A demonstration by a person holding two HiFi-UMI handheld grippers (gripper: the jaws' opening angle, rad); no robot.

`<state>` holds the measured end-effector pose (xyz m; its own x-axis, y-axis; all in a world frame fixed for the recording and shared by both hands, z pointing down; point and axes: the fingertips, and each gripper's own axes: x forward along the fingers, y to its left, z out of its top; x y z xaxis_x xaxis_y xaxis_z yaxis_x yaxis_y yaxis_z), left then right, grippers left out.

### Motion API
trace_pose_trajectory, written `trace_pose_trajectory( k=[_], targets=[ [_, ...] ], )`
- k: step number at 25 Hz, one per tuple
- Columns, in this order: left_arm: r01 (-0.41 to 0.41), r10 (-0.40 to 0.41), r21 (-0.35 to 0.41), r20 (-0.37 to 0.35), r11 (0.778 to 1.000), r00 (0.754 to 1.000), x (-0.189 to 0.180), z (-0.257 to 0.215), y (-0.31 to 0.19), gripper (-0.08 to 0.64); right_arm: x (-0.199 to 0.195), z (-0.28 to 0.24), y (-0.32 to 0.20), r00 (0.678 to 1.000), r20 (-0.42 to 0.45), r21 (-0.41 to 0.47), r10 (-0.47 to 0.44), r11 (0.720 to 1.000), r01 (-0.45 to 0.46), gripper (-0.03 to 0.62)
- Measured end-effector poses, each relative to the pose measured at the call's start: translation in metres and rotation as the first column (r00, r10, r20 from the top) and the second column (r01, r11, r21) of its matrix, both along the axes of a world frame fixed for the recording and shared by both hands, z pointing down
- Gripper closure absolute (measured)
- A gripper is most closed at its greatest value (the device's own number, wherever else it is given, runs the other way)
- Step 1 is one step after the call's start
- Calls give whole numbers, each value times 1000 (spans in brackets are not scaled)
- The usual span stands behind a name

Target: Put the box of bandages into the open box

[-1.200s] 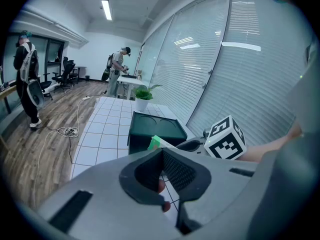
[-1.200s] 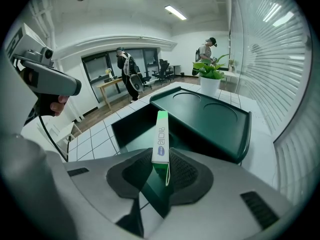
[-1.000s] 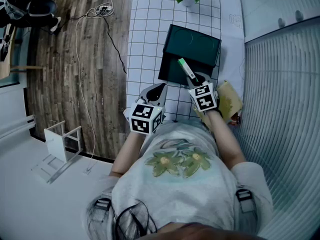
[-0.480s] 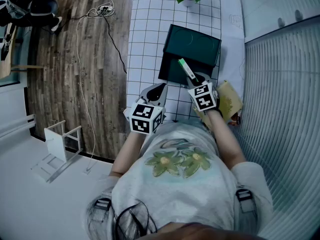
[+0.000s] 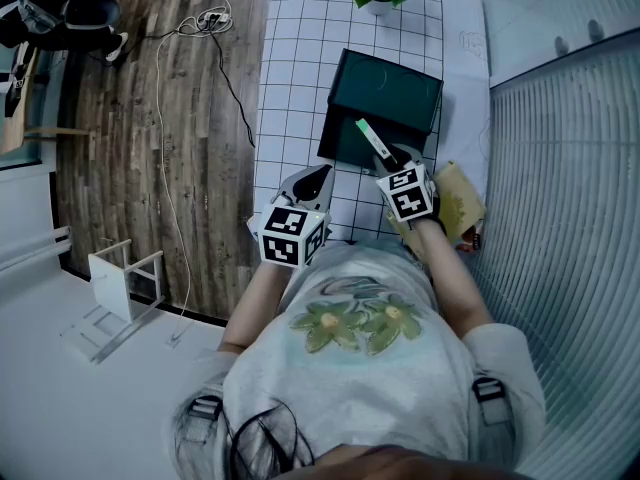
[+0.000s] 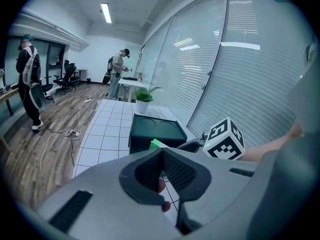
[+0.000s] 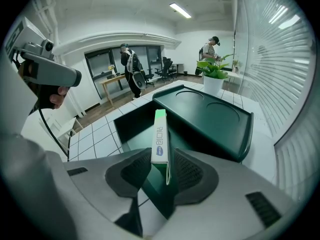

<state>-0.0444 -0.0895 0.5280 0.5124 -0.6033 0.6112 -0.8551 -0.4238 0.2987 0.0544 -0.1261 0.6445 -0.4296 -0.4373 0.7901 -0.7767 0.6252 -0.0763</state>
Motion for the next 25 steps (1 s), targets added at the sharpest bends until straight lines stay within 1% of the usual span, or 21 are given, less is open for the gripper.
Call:
trace_pose_trajectory(
  k=[6, 9, 12, 15, 21, 25],
  targets=[
    [-6, 6, 11, 0, 1000, 1000, 3, -4, 4, 552, -2, -7, 4, 1000, 26, 6, -9, 1000, 9, 456],
    [-10, 10, 18, 0, 1000, 1000, 4, -6, 4, 552, -2, -15, 5, 999, 35, 21, -3, 1000, 2, 454],
    [-12, 12, 29, -3, 1000, 1000, 6, -9, 5, 552, 0, -26, 4, 999, 49, 50, 20, 999, -23, 454],
    [-13, 13, 37, -4, 999, 1000, 8, -13, 6, 552, 4, -41, 2, 996, 69, 100, 54, 993, -61, 457],
    [-18, 19, 55, -9, 998, 1000, 9, -18, 11, 553, 11, -71, 2, 985, 140, 190, 97, 974, -123, 531],
    [-15, 16, 64, -14, 998, 1000, 7, -22, 14, 552, 11, -88, 8, 978, 188, 223, 91, 966, -133, 563]
  ],
)
